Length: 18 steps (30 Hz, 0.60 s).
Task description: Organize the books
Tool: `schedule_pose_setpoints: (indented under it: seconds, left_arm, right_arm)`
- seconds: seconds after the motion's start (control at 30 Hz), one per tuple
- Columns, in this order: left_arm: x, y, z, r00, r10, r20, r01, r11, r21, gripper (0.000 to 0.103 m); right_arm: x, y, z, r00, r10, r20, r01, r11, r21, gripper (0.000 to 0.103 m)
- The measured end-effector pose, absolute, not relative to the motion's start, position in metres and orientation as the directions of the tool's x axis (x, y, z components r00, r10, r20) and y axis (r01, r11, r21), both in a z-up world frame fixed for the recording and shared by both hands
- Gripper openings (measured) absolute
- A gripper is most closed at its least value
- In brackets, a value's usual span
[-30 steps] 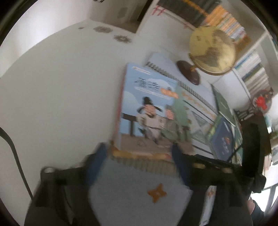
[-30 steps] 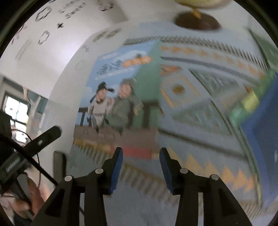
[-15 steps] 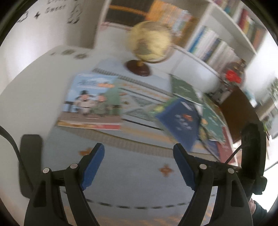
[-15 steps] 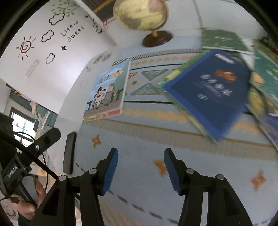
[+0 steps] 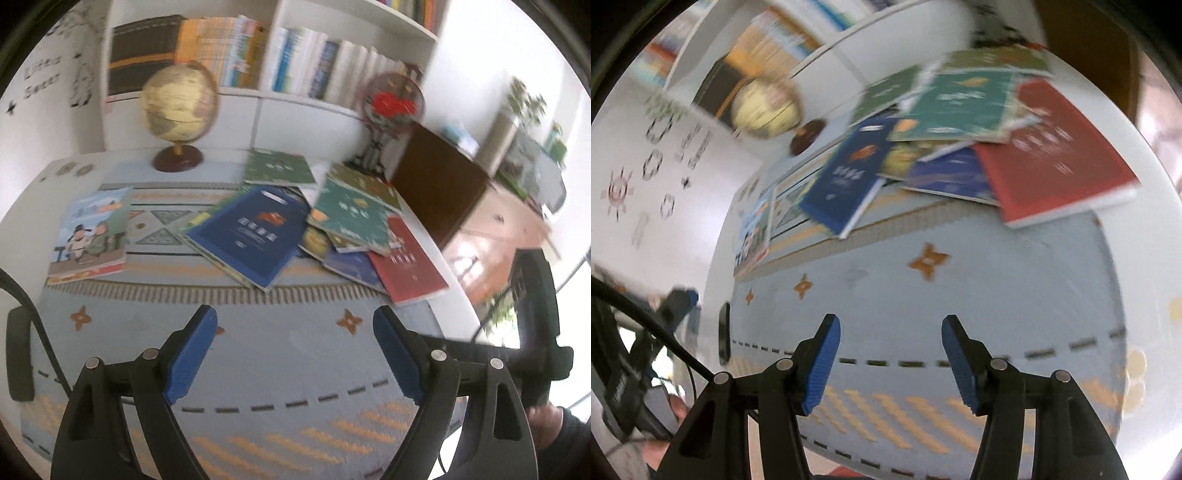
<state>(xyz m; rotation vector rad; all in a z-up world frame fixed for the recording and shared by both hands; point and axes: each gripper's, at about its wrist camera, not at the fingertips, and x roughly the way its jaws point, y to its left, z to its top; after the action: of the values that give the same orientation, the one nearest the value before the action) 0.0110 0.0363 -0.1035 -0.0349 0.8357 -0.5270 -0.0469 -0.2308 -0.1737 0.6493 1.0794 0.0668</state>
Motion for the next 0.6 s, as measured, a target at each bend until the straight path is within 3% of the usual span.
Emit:
schedule_pose_setpoints:
  seconds: [0.27,0.6]
  left_arm:
    - [0.034,0.036,-0.121,0.454,-0.476,-0.753,0.483,0.842,-0.241,0.085]
    - [0.105,0.061,-0.137,0.404,-0.48,-0.779,0.499,0.829,-0.252,0.085]
  right_arm:
    - [-0.051,-0.243,-0.188,0.48,0.379,-0.792,0.316,0.767,0.558,0.055]
    - [0.02,-0.215,-0.188,0.45,0.354,-0.82,0.308,0.801,0.514,0.056]
